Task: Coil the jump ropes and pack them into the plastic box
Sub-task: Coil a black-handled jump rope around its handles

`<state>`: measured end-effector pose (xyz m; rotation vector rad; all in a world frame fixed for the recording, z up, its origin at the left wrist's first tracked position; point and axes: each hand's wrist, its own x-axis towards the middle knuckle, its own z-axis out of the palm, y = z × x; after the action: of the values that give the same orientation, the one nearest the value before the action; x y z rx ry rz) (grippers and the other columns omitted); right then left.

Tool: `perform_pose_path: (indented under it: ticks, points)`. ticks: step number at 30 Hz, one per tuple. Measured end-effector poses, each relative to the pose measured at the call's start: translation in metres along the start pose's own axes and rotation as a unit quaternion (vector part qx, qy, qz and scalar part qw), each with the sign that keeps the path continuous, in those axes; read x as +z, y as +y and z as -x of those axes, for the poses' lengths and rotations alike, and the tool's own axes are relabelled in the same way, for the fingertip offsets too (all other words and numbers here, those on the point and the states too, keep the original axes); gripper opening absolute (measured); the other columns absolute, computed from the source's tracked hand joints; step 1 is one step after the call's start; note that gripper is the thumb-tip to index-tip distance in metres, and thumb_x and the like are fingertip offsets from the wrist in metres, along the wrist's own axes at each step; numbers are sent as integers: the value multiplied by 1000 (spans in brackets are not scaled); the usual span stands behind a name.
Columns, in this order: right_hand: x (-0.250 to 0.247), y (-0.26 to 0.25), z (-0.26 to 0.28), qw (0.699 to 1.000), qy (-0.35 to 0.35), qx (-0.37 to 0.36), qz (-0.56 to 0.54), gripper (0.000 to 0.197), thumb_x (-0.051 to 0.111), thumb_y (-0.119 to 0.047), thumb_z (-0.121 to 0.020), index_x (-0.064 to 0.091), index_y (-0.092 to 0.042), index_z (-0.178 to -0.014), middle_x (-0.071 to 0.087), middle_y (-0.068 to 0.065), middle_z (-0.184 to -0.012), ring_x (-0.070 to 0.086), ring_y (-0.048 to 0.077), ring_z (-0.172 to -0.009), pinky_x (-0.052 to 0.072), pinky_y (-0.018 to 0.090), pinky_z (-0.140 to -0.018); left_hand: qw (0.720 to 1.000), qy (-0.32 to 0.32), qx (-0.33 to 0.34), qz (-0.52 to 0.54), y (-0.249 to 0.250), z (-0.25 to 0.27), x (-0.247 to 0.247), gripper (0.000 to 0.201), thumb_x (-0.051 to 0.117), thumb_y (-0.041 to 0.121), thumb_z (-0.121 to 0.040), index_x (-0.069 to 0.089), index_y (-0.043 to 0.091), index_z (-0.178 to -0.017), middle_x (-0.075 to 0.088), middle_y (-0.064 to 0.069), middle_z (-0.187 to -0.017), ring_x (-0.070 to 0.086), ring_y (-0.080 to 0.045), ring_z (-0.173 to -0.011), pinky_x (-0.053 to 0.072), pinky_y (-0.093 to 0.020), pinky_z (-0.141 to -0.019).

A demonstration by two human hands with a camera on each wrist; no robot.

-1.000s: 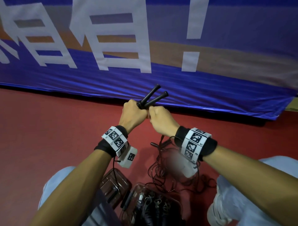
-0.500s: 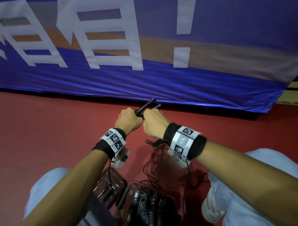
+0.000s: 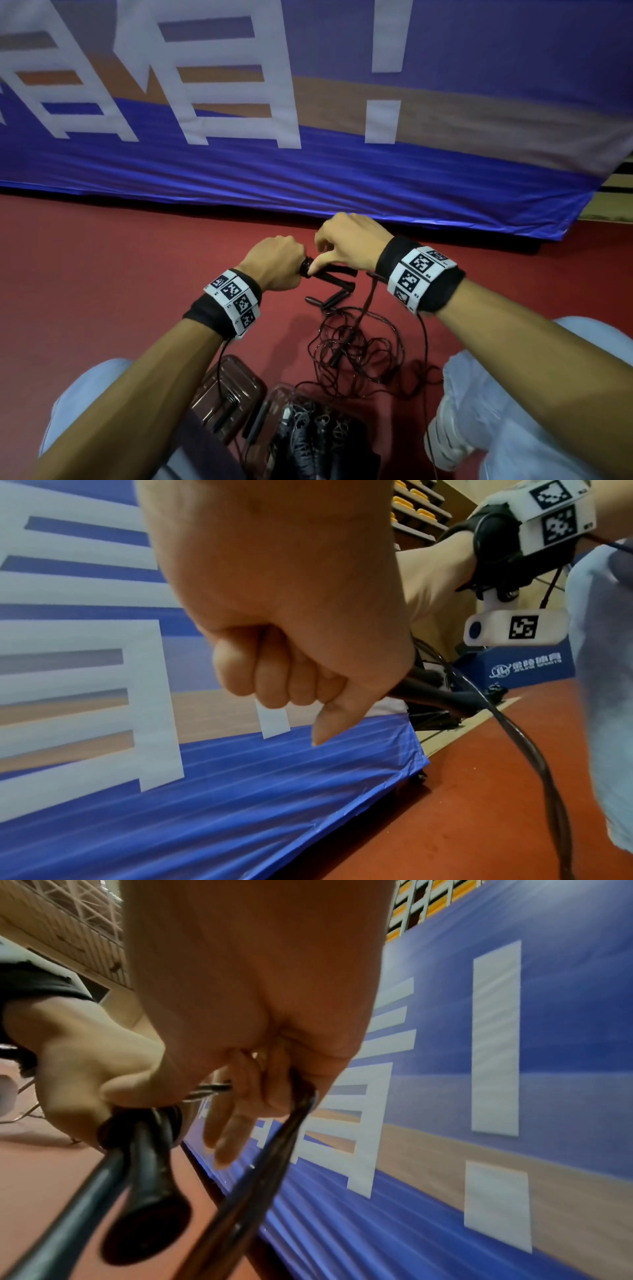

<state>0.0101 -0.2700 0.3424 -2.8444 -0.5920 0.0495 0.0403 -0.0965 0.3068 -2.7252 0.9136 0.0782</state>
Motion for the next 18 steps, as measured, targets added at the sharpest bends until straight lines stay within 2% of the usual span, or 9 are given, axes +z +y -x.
perform_pose_path:
  ticks: [3, 6, 8, 10, 12, 13, 15, 16, 18]
  points:
    - [6, 3, 0, 996, -65, -32, -59, 58, 69, -74, -76, 72, -17, -75, 57, 5, -62, 51, 24, -59, 37, 32, -52, 995, 6, 65, -69, -3, 4, -2, 21, 52, 27, -87, 68, 14, -87, 69, -8, -88, 67, -34, -79, 44, -35, -61]
    - [4, 1, 2, 980, -98, -54, -162, 63, 74, -60, -84, 64, 1, -71, 43, 10, -59, 35, 21, -56, 31, 28, -54, 989, 47, 103, -96, -7, 10, -9, 20, 53, 28, -87, 69, 16, -85, 69, -8, -84, 67, -37, -77, 37, -33, -59]
    - [-2, 0, 3, 970, -112, -50, -208, 66, 76, -52, -86, 52, 8, -68, 34, 4, -56, 26, 13, -52, 24, 22, -49, 985, 92, 126, -78, -13, 15, -15, 9, 63, 24, -78, 68, 17, -77, 67, -6, -71, 65, -37, -62, 33, -31, -52]
    - [-8, -1, 3, 960, -134, -42, -241, 65, 76, -49, -87, 47, 4, -66, 32, -3, -51, 23, 12, -49, 21, 21, -47, 979, 128, 145, -59, -19, 19, -18, 10, 73, 22, -67, 65, 16, -70, 63, -3, -59, 59, -32, -46, 30, -28, -45]
    - [-11, -2, 2, 952, -157, -43, -259, 59, 75, -50, -88, 48, -4, -62, 38, -9, -48, 26, 14, -48, 23, 26, -49, 971, 166, 166, -53, -23, 21, -19, 20, 80, 20, -60, 64, 14, -70, 60, -1, -57, 55, -30, -41, 30, -27, -40]
    - [-12, -3, 1, 947, -169, -44, -269, 56, 74, -50, -89, 49, -8, -60, 47, -12, -49, 28, 15, -48, 24, 28, -49, 965, 186, 180, -45, -24, 22, -19, 24, 83, 20, -58, 64, 14, -71, 60, -1, -56, 54, -28, -39, 30, -27, -39]
    - [-13, -5, 1, 931, -198, -44, -302, 48, 72, -49, -91, 57, -15, -60, 72, -9, -67, 32, 17, -48, 25, 28, -48, 954, 223, 199, -29, -26, 25, -21, 29, 88, 21, -56, 65, 13, -72, 58, -1, -56, 53, -27, -38, 27, -25, -39]
    - [-15, -6, 1, 921, -212, -44, -323, 43, 71, -48, -92, 63, -18, -62, 77, -4, -75, 32, 17, -48, 25, 29, -49, 948, 243, 205, -20, -26, 25, -21, 30, 89, 22, -56, 65, 13, -71, 57, -1, -56, 52, -26, -38, 26, -24, -40]
    - [-18, -6, 2, 909, -223, -44, -349, 37, 68, -45, -95, 75, -14, -74, 74, -6, -70, 30, 16, -48, 23, 30, -50, 935, 281, 217, 13, -27, 26, -20, 25, 85, 21, -60, 65, 12, -71, 57, -1, -57, 53, -26, -40, 27, -25, -39]
